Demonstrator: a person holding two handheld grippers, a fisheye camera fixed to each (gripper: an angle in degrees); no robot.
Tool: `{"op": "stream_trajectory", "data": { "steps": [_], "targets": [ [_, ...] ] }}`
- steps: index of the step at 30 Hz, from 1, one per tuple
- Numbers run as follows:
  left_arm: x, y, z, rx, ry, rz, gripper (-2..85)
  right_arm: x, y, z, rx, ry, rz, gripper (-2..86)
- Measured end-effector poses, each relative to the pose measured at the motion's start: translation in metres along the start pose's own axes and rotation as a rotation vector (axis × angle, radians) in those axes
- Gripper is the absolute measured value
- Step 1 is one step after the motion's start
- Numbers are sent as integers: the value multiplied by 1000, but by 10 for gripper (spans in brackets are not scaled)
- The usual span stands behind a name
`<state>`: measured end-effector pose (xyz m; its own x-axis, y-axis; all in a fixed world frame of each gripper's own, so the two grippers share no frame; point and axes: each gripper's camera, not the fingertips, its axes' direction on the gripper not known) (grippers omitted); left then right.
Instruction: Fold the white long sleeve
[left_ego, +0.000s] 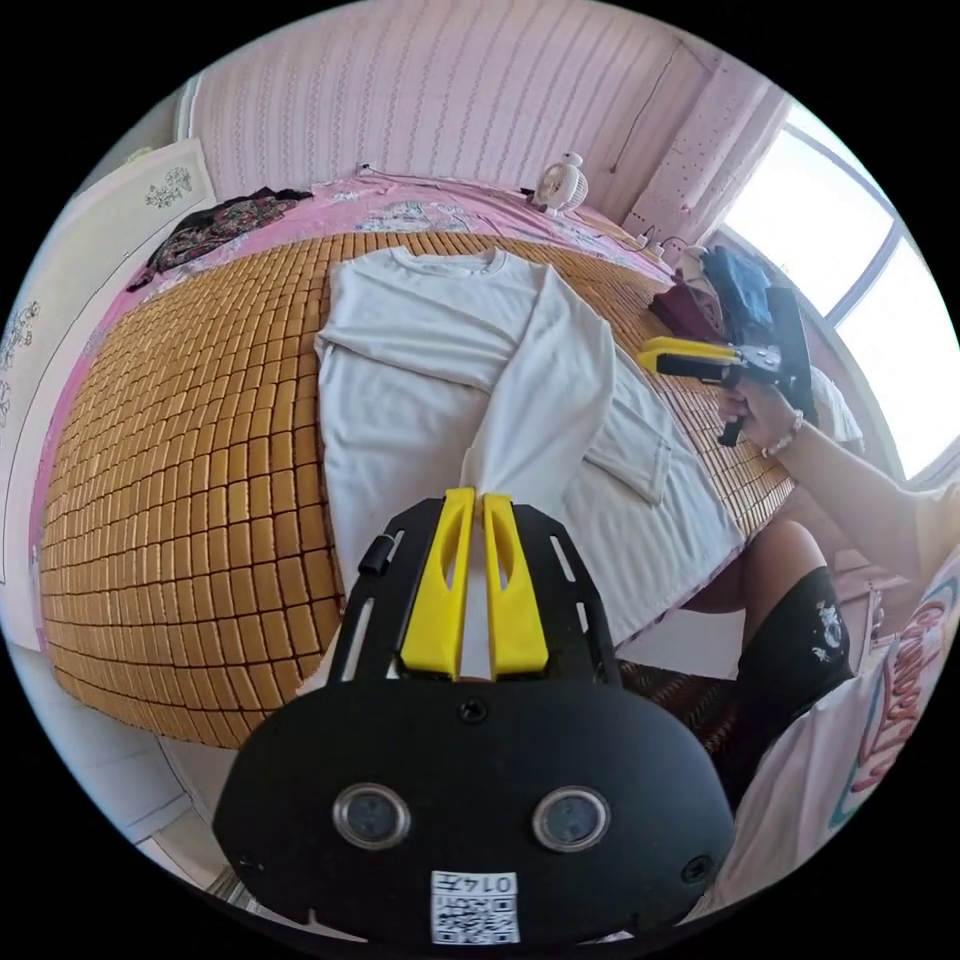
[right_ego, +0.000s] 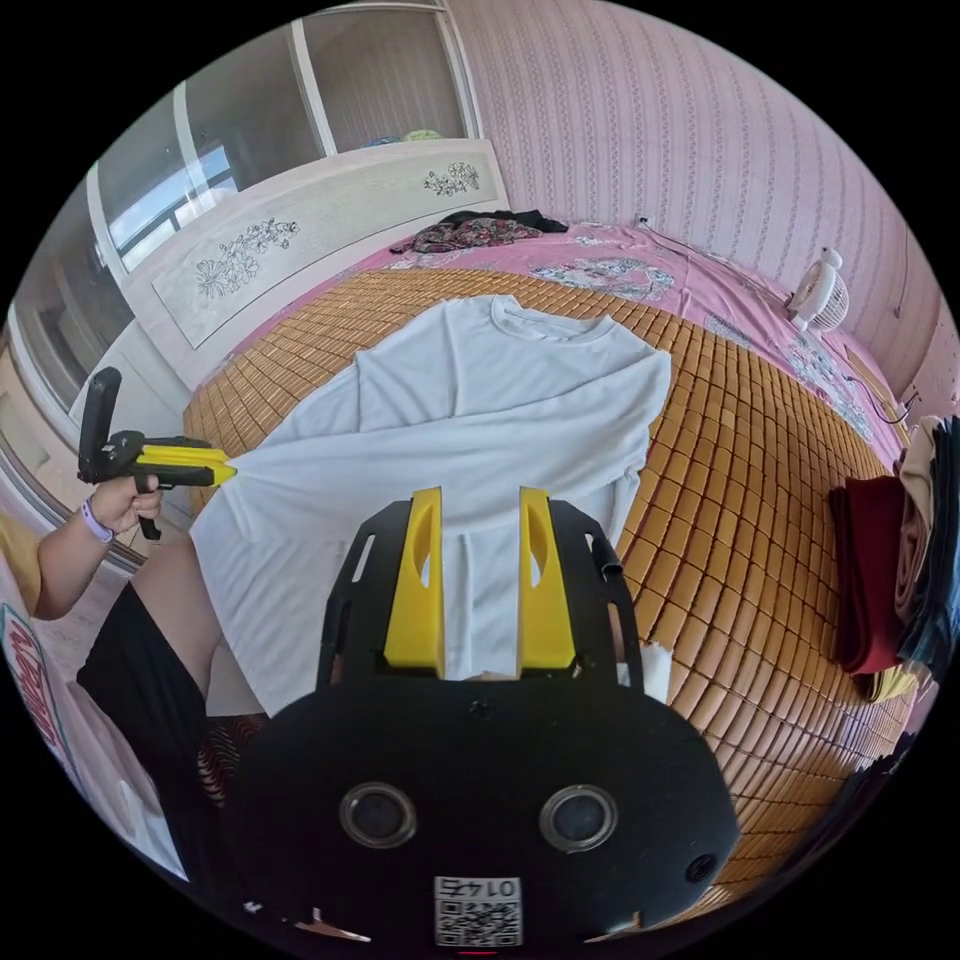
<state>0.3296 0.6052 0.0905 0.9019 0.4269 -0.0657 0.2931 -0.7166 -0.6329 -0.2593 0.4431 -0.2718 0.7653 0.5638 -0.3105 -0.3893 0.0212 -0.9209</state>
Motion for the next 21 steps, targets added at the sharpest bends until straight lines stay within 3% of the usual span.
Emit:
{"op": "stream_trajectory", "data": {
  "steps": [5,10,14,21],
  "targets": [
    [-52,27,20,-70,54,-109,55,23,-2,-3,-28,17,49,124],
    [-103,32,-2,39,-12,-160,64,64,-25,-2,-15,60,98,128],
    [-148,-21,8,140,-85,-108,80,111,-68,22,-21,117,153,133],
    [-204,-129,72,216,10,-199,107,179,-140,68,39,125,320,127]
  ]
}}
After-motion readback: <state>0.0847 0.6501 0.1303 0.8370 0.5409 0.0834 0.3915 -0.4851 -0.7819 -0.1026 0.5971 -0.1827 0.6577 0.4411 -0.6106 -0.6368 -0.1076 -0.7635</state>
